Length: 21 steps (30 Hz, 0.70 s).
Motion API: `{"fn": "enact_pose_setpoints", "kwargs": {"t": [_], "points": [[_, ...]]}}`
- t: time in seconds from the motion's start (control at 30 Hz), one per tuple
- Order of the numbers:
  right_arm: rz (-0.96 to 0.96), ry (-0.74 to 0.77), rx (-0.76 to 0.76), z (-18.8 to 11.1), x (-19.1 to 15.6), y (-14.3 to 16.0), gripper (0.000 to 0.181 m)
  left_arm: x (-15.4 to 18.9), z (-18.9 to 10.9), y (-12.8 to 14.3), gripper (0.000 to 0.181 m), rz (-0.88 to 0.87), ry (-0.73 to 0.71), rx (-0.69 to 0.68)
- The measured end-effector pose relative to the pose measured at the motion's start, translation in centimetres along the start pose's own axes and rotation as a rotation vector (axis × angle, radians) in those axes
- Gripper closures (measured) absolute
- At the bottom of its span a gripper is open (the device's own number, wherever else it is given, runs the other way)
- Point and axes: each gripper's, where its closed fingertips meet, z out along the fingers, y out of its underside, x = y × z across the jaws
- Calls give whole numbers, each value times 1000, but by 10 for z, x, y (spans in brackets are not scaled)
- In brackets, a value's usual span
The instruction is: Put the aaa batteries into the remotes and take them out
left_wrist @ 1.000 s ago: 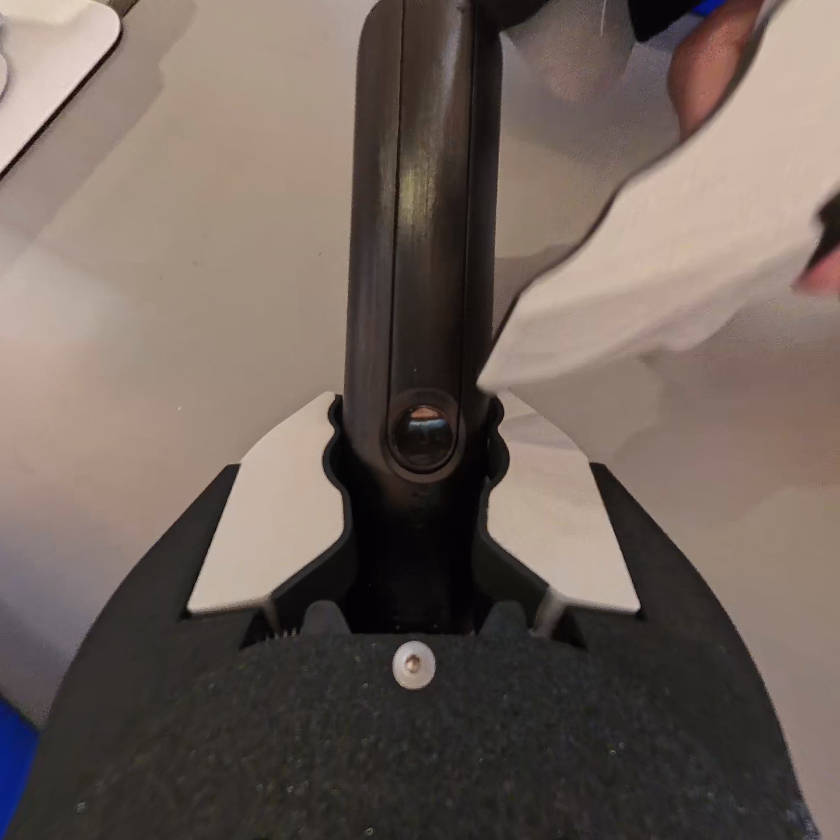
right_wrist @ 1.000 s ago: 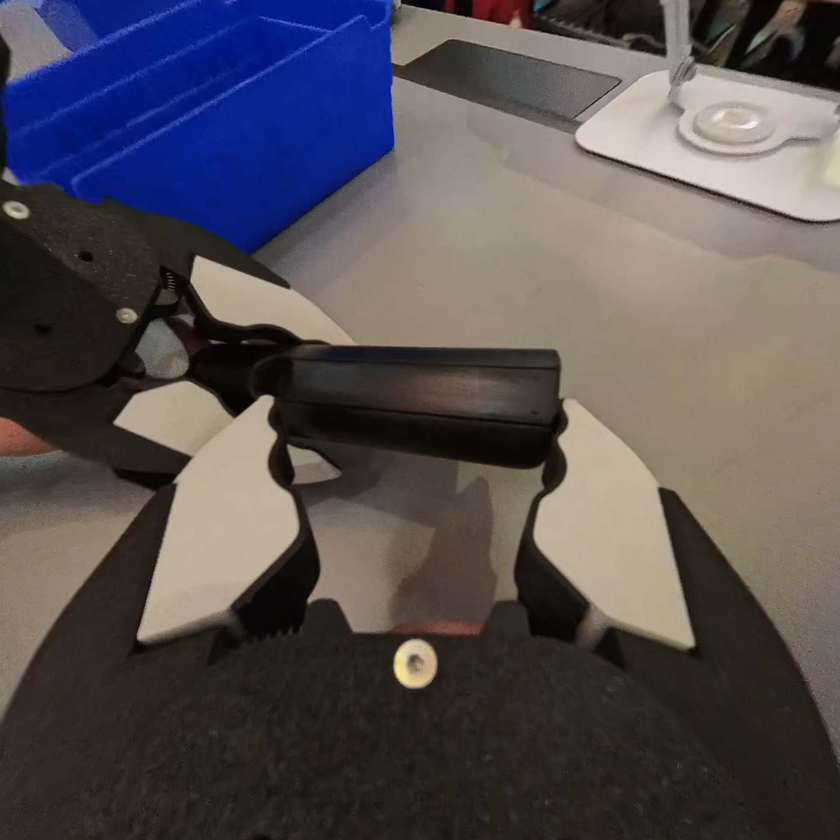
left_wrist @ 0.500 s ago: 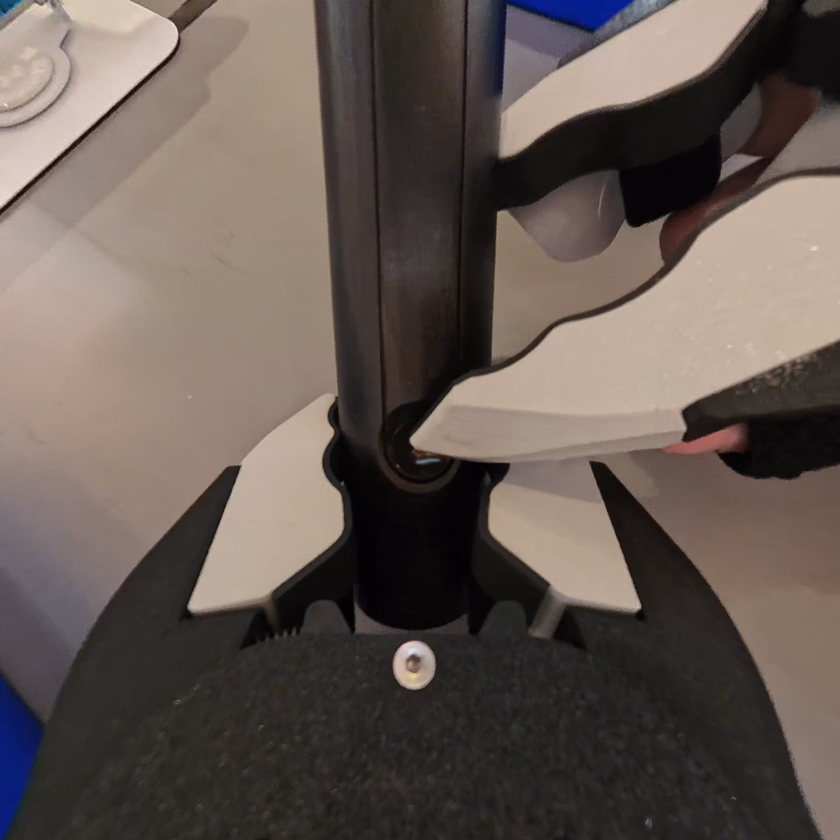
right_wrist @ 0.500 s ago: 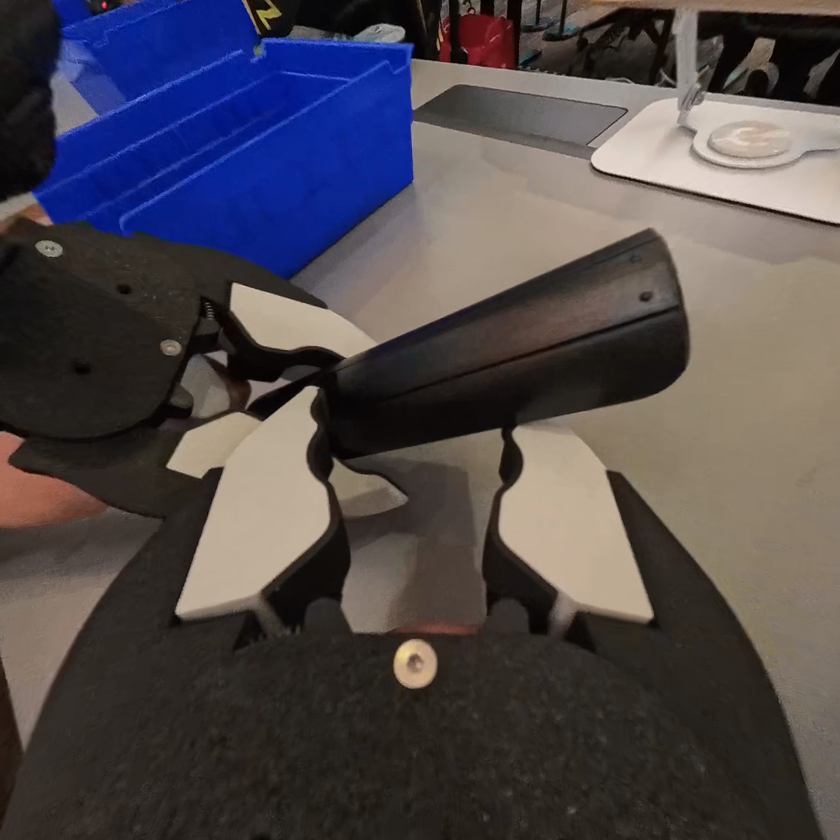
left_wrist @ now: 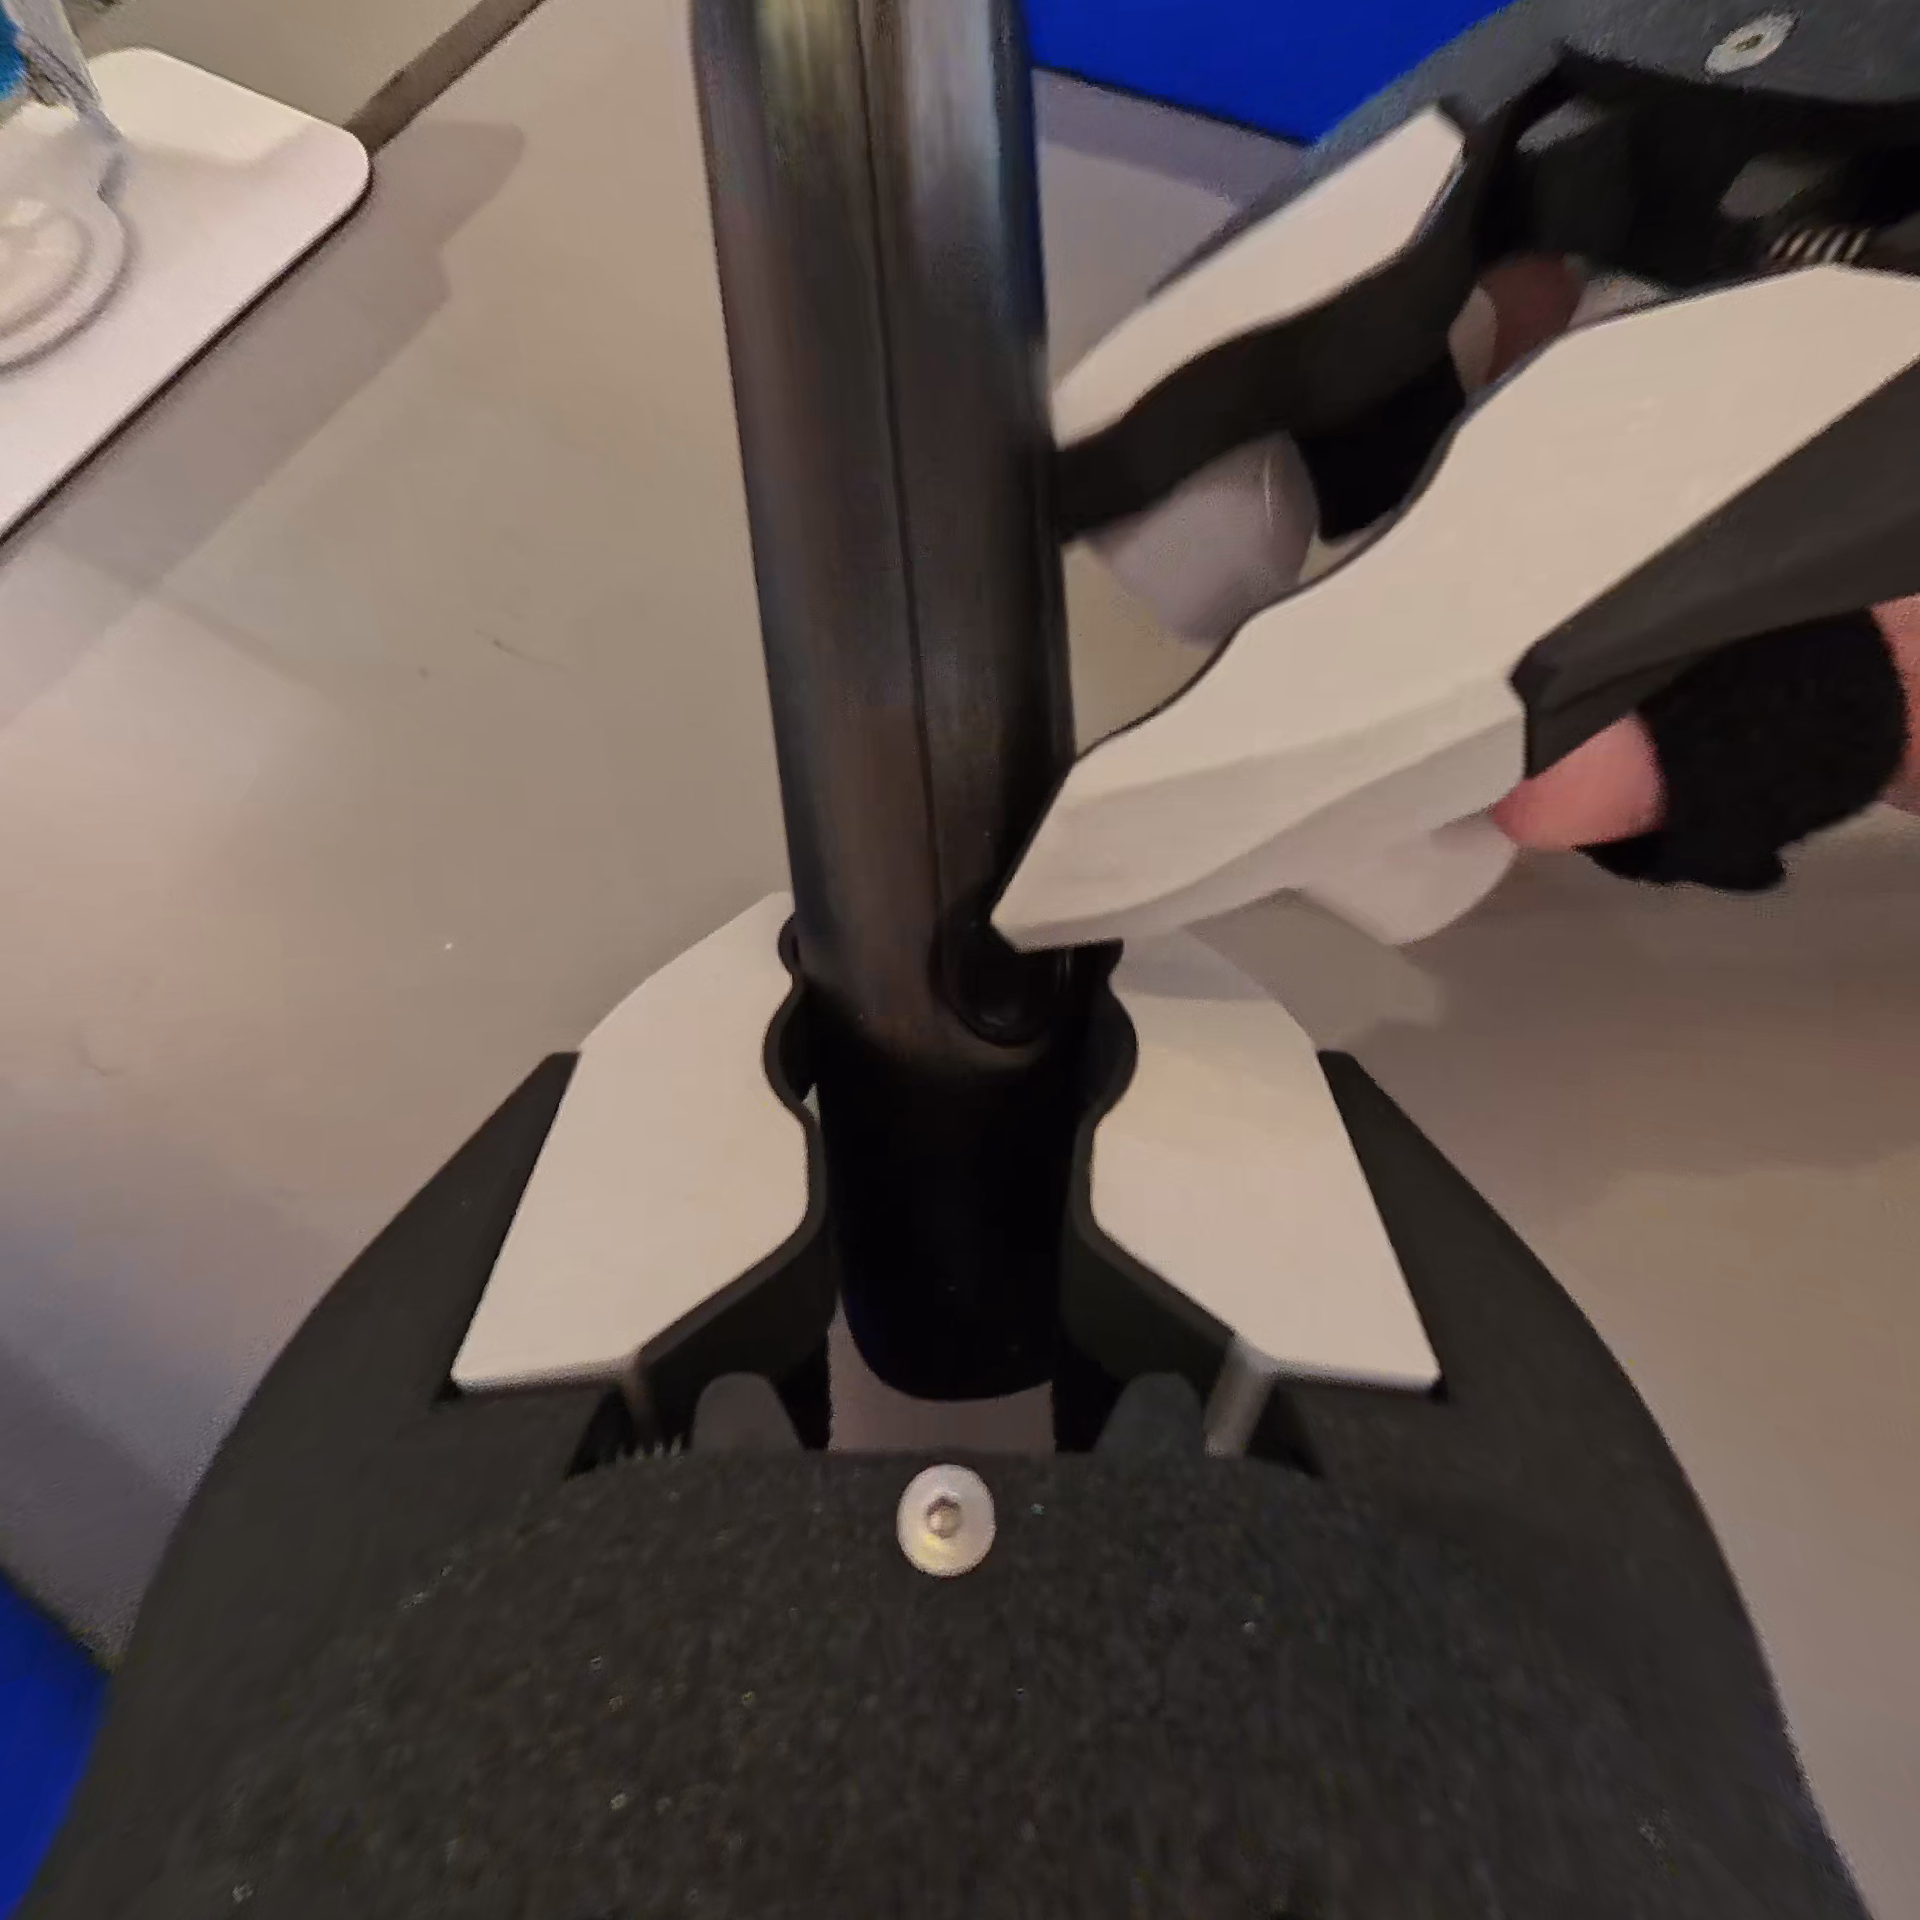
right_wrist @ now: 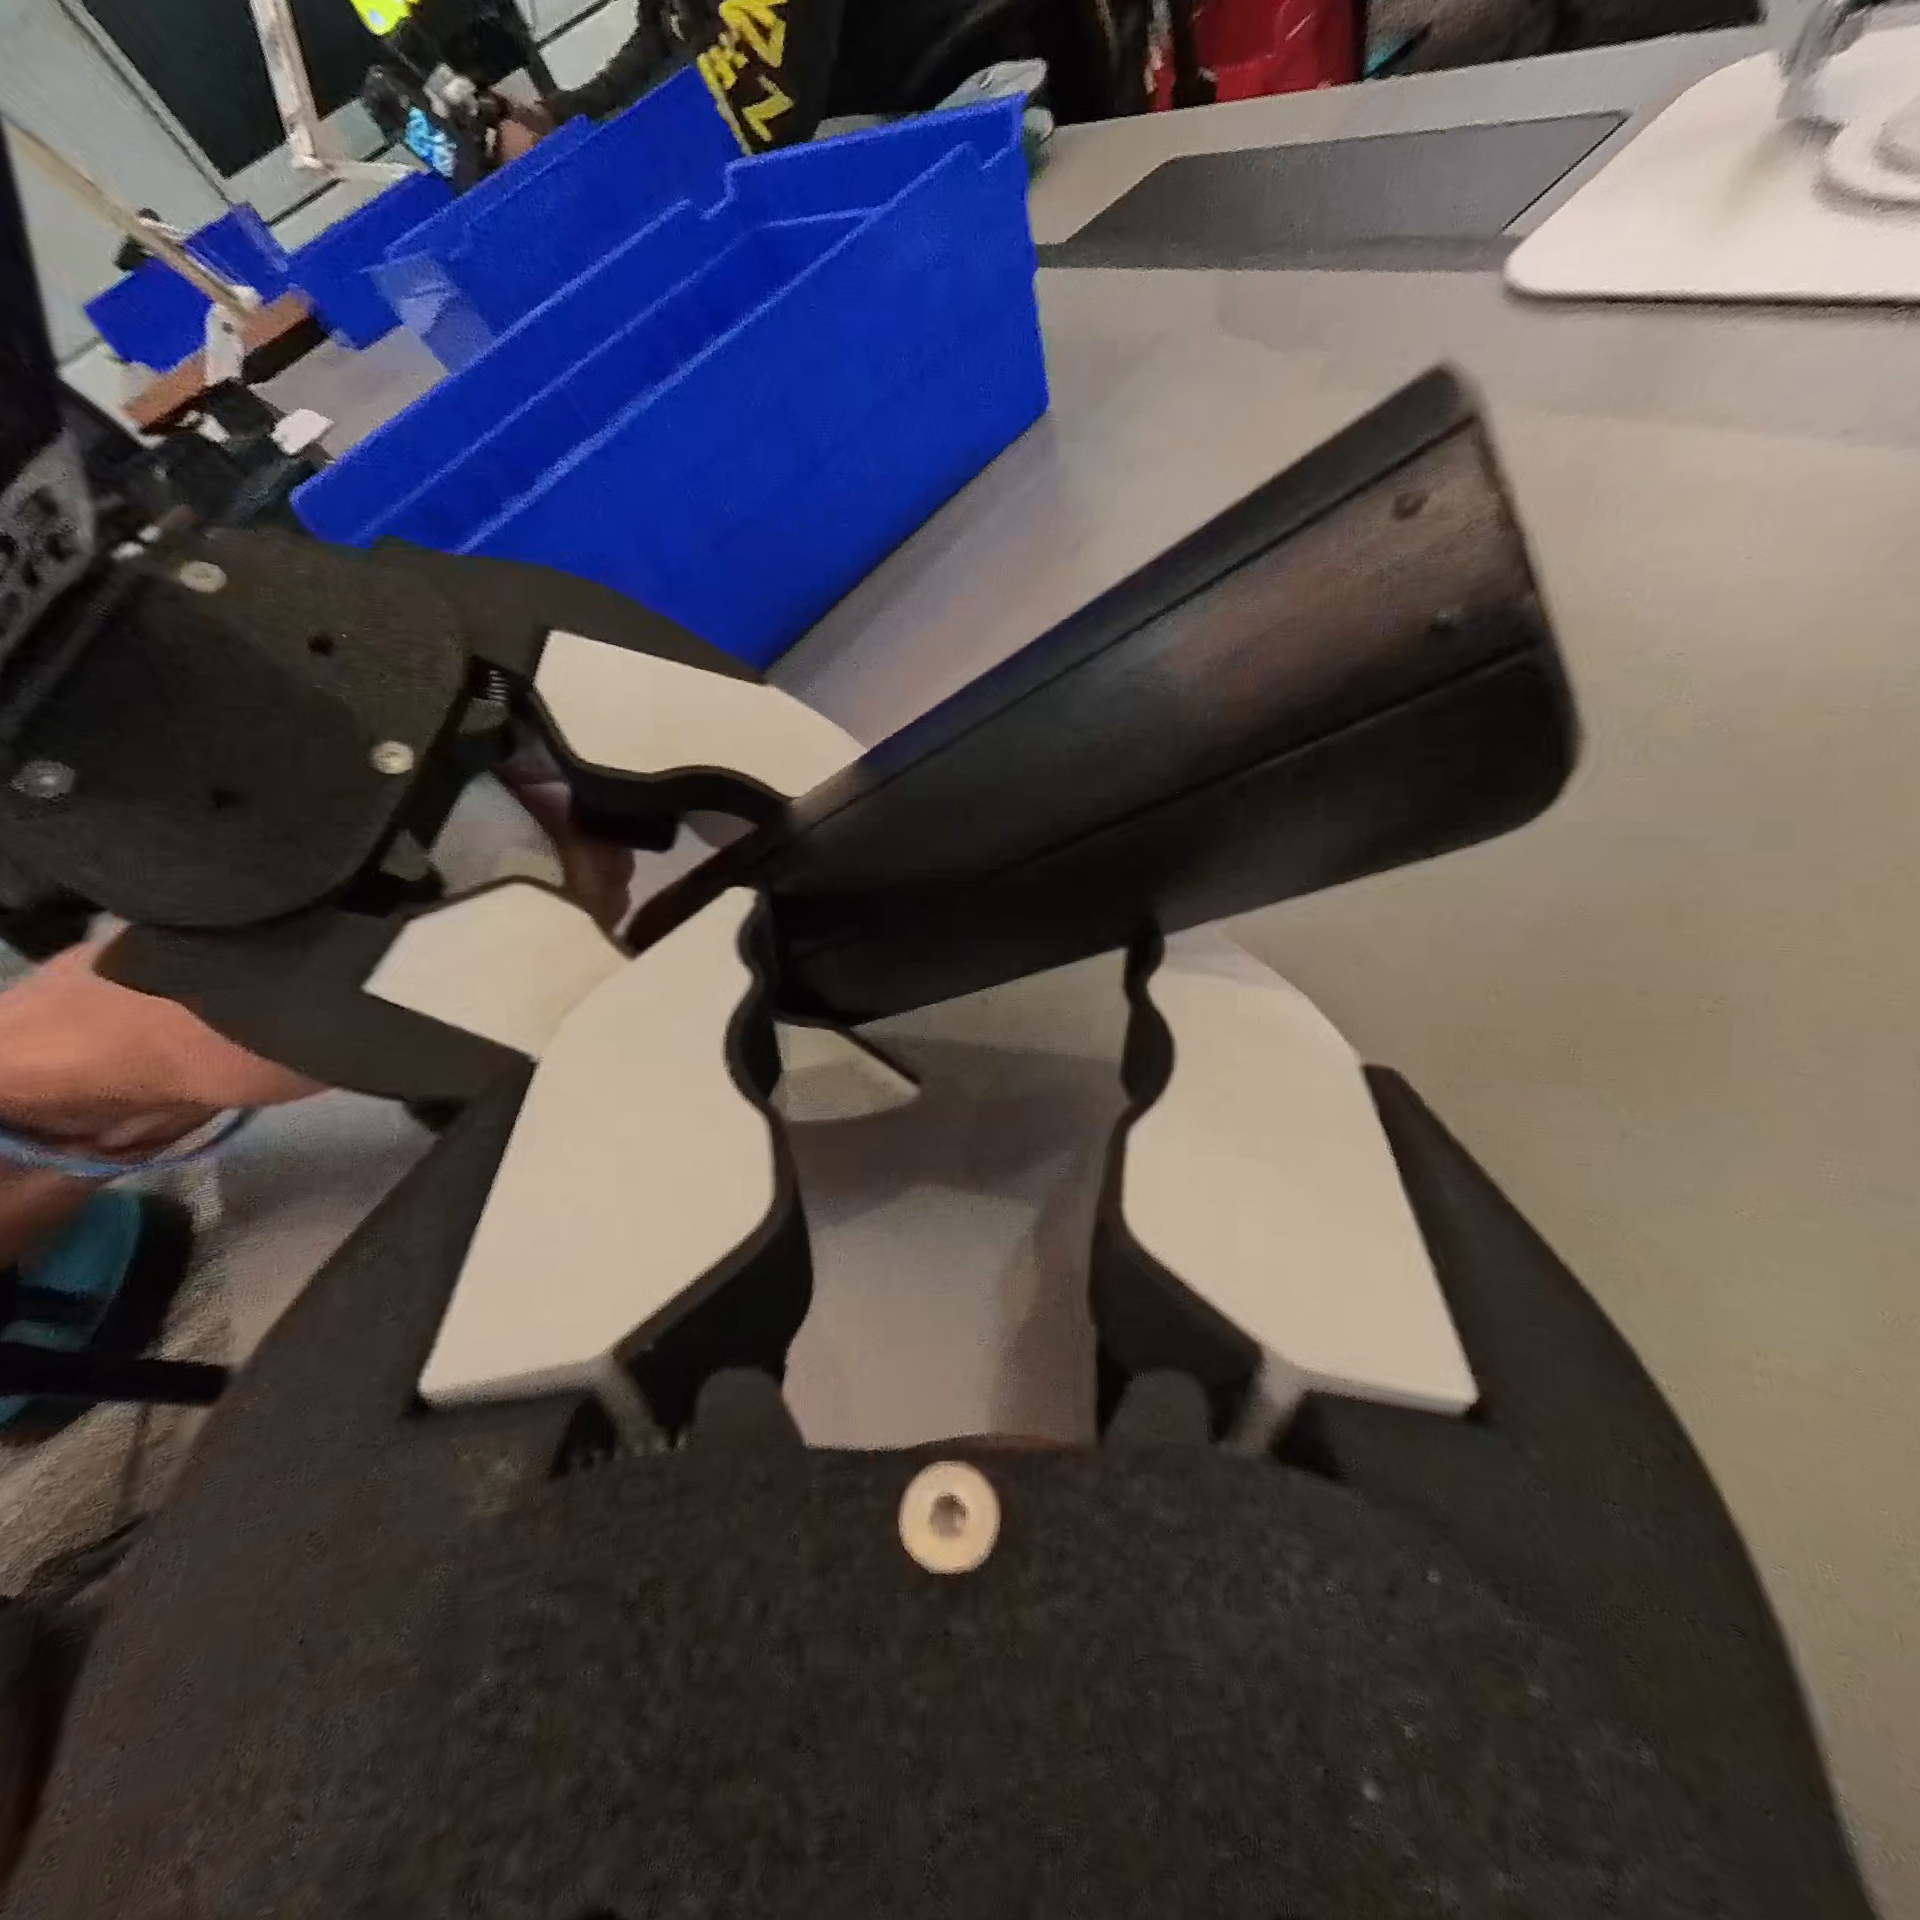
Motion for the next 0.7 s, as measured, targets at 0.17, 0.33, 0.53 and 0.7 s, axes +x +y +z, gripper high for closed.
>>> {"fn": "enact_pose_setpoints", "kwargs": {"t": [0.17, 0.33, 0.53, 0.7], "points": [[-151, 107, 36, -8, 17, -11, 86, 4, -4, -1, 132, -30, 55, 18], [204, -186, 127, -11, 2, -19, 104, 12, -10, -6, 138, 6, 102, 75], [530, -518, 204, -24, -12, -28, 153, 25, -10, -10, 136, 17, 151, 100], [635, -449, 274, -31, 1, -38, 155, 18, -18, -20, 118, 110, 57, 193]]}}
